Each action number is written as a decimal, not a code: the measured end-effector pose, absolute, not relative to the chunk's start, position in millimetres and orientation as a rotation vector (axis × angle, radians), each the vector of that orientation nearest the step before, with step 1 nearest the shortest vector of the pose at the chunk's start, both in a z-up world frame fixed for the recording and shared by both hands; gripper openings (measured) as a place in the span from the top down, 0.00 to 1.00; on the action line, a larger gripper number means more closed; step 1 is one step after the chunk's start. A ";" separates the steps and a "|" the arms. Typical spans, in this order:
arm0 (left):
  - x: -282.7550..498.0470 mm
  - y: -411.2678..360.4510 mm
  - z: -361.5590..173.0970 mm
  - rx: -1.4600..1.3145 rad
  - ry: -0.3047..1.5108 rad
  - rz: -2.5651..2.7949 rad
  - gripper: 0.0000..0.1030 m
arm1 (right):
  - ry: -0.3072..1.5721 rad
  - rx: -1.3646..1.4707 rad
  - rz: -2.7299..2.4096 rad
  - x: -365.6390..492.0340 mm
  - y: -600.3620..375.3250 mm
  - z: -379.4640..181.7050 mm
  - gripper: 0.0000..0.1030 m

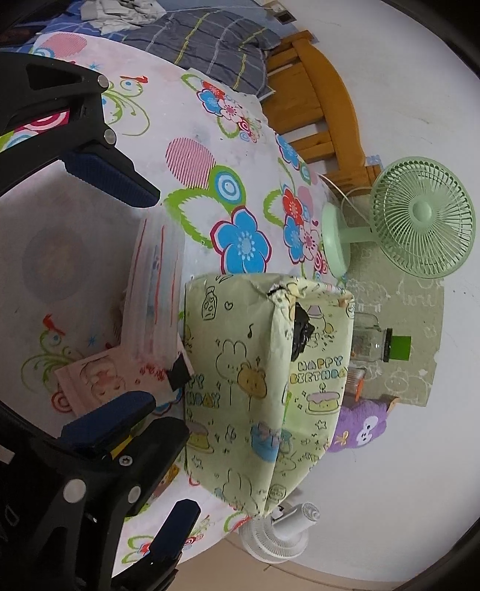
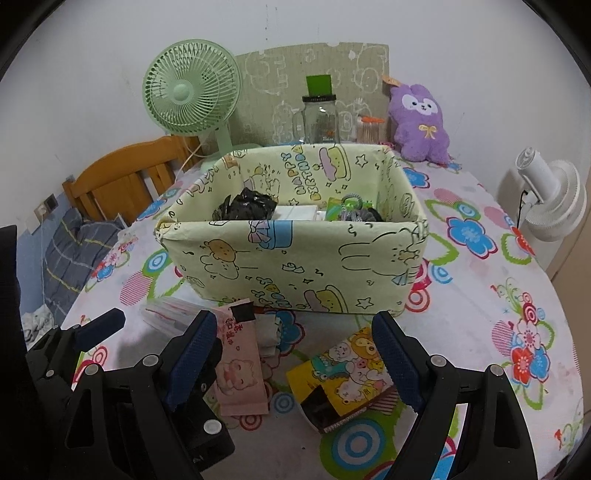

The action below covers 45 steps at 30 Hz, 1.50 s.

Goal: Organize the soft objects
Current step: 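Grasp the clear plastic bag with the left gripper while the right grasps the pink tissue pack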

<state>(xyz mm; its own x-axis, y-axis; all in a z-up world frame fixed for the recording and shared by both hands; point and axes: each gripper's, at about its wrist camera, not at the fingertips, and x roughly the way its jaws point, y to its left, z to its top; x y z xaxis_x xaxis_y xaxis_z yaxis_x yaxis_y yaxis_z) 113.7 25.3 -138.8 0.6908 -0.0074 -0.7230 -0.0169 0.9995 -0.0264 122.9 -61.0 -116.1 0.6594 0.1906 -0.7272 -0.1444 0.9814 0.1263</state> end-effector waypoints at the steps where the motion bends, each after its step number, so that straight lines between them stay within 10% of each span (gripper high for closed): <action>1: 115.5 26.1 -139.9 -0.031 0.811 0.007 0.02 | 0.833 0.060 0.190 124.2 -60.7 -117.1 0.15; 15: 133.4 40.1 -156.9 -0.045 0.857 0.017 0.04 | 0.889 0.050 0.193 142.4 -49.9 -132.5 0.15; 29: 127.2 31.9 -159.8 -0.074 0.888 -0.045 0.82 | 0.905 0.048 0.193 141.6 -48.6 -136.5 0.14; 45: 103.6 33.9 -158.2 -0.013 0.856 -0.039 0.95 | 0.948 0.038 0.261 130.4 -34.5 -142.5 0.25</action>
<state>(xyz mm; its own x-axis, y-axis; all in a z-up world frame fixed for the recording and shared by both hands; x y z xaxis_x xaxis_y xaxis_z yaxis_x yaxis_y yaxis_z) 103.6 33.9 -158.2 0.6551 -0.0399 -0.7545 0.0293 0.9992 -0.0274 130.4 -34.5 -142.5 0.5546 0.2374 -0.7975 -0.2042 0.9680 0.1461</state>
